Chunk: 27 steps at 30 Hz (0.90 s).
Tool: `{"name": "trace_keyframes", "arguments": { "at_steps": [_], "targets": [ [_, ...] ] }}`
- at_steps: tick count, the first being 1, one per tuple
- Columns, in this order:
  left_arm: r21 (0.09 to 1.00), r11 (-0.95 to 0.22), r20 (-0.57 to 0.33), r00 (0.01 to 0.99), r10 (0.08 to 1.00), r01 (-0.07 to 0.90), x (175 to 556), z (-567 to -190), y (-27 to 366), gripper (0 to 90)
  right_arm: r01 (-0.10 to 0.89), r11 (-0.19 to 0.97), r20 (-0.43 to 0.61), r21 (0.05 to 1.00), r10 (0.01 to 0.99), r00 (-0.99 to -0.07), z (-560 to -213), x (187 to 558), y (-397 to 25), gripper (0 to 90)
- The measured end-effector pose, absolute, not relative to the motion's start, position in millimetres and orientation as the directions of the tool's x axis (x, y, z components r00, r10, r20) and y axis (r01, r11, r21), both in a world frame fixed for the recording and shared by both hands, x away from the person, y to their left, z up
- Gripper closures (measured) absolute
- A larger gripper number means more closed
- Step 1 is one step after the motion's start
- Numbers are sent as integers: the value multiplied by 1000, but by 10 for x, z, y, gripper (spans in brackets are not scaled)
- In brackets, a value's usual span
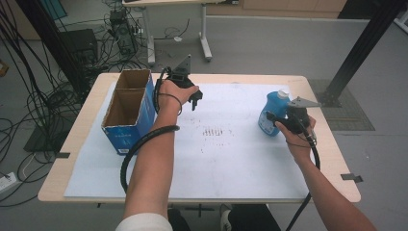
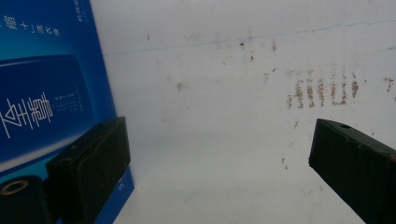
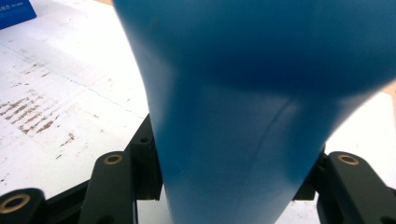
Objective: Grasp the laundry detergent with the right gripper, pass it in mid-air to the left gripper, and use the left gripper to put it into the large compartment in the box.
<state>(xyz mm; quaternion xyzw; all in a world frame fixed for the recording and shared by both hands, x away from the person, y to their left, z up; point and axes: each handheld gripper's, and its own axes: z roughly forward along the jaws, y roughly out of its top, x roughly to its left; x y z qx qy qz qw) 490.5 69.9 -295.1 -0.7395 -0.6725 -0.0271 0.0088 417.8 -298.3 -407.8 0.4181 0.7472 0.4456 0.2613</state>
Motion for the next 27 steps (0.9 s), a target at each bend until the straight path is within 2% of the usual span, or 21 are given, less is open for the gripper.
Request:
{"name": "trace_keyframes", "arguments": {
  "at_steps": [27],
  "targets": [
    [28,-101,56,99,994,995,4897,-2918,699,58,391,250,-17,886,860,-511,-4082,4174,-2981,435]
  ]
}}
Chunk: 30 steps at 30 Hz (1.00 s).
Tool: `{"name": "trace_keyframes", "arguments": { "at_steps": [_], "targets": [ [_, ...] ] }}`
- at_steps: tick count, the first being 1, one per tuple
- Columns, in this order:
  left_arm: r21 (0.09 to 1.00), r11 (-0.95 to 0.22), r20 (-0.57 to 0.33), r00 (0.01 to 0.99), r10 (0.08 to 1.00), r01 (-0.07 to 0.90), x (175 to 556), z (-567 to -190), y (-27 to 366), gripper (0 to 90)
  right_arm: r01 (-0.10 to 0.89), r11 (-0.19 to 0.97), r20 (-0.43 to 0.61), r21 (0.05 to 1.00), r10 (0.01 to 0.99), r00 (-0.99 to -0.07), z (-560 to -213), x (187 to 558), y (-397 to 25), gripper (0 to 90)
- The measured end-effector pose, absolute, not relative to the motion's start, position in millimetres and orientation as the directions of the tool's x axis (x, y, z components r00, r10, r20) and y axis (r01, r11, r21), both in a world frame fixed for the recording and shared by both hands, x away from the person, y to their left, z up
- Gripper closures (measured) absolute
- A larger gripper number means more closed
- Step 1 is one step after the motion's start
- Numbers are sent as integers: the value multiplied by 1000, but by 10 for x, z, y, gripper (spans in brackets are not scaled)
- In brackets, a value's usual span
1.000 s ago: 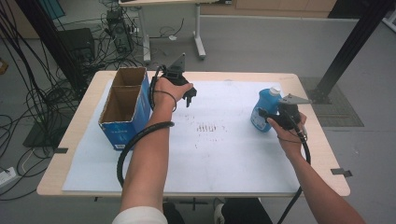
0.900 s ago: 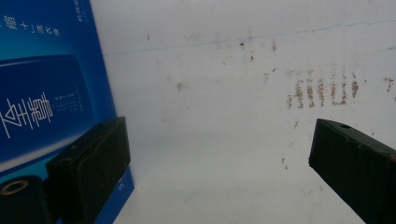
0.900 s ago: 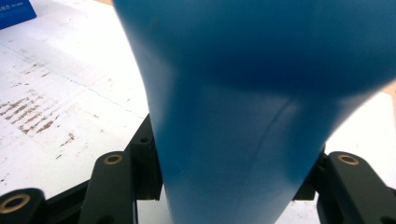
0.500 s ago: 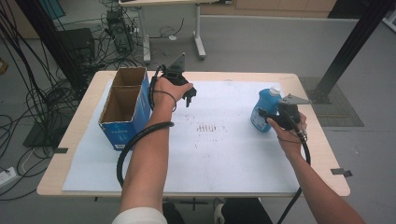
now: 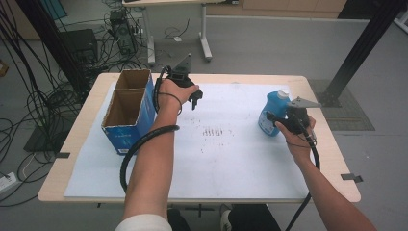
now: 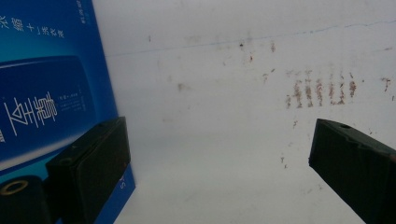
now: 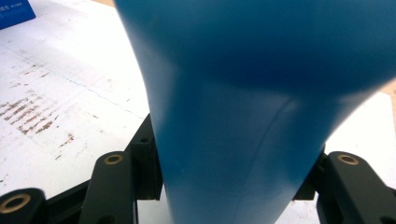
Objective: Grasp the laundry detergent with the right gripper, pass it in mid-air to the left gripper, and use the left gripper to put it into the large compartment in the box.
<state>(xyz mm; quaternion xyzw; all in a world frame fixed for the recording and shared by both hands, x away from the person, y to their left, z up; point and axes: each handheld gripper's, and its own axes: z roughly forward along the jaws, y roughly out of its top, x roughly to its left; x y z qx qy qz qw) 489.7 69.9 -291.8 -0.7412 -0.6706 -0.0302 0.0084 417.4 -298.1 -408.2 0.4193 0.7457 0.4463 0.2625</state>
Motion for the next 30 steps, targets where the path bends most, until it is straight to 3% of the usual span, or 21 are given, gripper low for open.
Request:
{"name": "trace_keyframes", "arguments": {
  "at_steps": [30],
  "targets": [
    [31,-107,57,105,993,994,4892,-2892,679,57,393,250,-18,885,862,-507,-4079,4165,-2975,461]
  ]
}}
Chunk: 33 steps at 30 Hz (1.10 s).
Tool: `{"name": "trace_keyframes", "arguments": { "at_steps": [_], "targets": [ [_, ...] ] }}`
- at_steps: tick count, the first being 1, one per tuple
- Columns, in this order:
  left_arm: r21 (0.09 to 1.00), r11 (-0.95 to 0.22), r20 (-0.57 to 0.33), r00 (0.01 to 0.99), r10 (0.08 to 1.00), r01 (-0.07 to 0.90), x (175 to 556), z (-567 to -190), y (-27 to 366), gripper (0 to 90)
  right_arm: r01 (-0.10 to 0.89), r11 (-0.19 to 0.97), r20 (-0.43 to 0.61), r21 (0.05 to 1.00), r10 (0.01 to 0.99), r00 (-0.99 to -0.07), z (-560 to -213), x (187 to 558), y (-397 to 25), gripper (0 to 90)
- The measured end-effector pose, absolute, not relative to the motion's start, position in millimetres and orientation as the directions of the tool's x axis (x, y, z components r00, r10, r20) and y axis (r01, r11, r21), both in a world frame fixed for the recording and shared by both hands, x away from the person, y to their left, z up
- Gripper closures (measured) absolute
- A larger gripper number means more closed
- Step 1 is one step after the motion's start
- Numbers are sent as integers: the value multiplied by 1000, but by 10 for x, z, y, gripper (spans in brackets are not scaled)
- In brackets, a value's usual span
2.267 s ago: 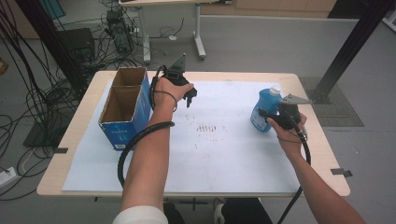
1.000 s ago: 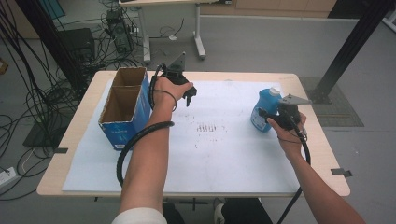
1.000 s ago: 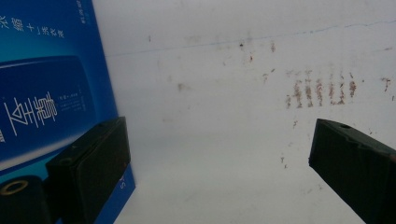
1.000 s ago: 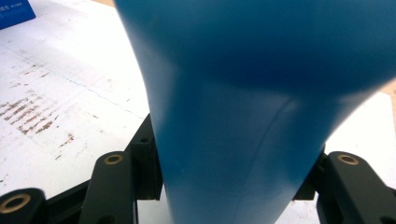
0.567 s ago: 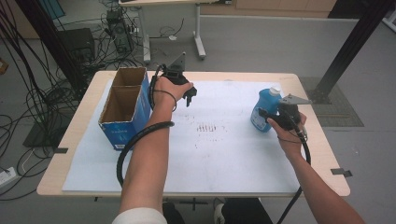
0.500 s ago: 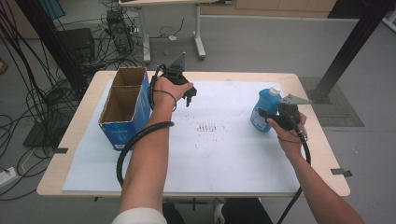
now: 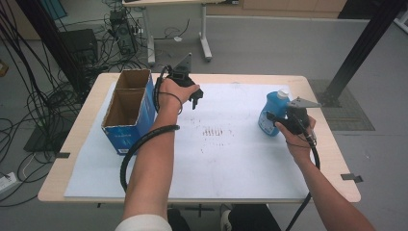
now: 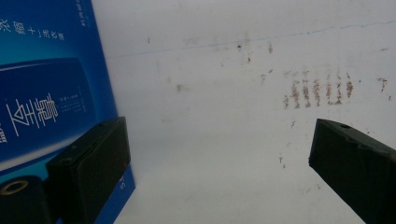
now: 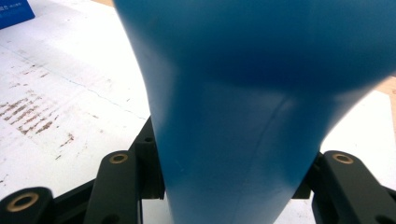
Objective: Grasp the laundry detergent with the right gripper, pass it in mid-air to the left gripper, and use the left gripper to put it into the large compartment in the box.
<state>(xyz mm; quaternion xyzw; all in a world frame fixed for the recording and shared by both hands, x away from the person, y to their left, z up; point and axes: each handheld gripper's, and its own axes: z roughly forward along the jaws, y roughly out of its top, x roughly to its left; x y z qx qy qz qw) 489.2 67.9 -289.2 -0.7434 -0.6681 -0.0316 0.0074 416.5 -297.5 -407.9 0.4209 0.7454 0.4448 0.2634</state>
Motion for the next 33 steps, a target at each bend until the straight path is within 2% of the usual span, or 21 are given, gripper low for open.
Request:
{"name": "trace_keyframes", "arguments": {
  "at_steps": [24,33],
  "targets": [
    [49,-115,49,113,992,992,4898,-2829,691,59,400,248,-11,882,860,-510,-4068,4182,-2980,457],
    [70,-142,39,139,989,987,4872,-2690,709,60,398,271,-18,876,844,-536,-3986,4183,-2912,456]
  ]
}}
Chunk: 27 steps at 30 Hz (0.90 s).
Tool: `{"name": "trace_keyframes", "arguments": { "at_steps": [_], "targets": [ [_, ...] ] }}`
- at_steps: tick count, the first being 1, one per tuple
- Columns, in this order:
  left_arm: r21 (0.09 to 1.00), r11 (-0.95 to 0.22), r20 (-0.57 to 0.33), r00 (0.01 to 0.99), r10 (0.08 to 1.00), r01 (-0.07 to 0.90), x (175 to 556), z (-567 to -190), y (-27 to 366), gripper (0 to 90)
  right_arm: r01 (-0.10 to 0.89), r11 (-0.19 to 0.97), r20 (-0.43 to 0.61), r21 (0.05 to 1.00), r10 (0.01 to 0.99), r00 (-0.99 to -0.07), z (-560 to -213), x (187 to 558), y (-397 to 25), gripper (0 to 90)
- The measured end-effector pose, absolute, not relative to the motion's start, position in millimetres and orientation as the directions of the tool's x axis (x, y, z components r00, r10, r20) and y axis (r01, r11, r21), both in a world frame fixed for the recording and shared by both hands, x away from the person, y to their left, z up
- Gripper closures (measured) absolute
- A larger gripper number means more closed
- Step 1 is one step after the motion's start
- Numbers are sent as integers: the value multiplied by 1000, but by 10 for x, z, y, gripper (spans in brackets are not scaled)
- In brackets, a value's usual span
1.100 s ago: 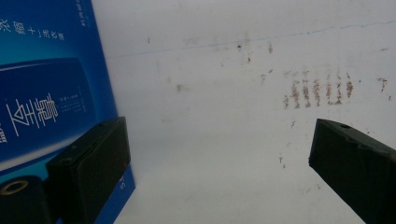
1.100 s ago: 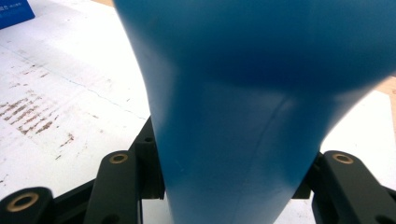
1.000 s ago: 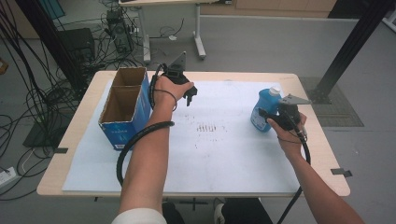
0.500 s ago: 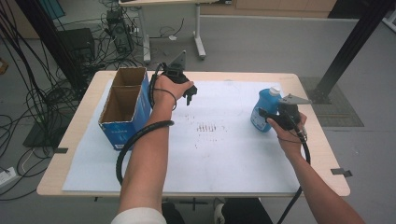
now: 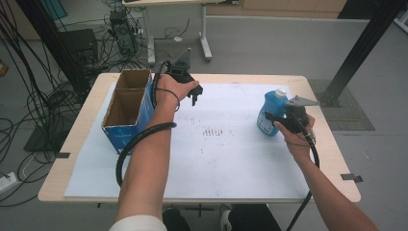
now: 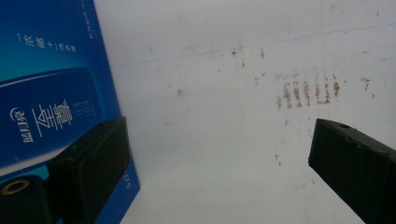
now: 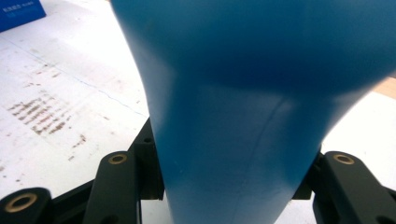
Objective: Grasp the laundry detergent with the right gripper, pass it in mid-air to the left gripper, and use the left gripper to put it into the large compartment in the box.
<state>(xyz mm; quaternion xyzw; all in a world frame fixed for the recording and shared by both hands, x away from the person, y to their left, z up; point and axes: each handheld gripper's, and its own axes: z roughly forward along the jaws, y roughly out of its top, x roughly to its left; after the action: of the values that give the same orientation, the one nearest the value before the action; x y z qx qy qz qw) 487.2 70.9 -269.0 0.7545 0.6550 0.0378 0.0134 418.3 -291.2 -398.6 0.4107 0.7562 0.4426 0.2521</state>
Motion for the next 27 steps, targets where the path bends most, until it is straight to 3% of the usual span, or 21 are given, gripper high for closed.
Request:
{"name": "trace_keyframes", "arguments": {
  "at_steps": [15,27],
  "targets": [
    [136,-228,33,226,974,964,4767,-2276,686,59,397,320,-16,860,795,-606,-3402,4286,-2760,455],
    [173,-341,56,336,940,924,4685,-1786,713,58,415,352,3,839,760,-649,-3150,4391,-2618,455]
  ]
}}
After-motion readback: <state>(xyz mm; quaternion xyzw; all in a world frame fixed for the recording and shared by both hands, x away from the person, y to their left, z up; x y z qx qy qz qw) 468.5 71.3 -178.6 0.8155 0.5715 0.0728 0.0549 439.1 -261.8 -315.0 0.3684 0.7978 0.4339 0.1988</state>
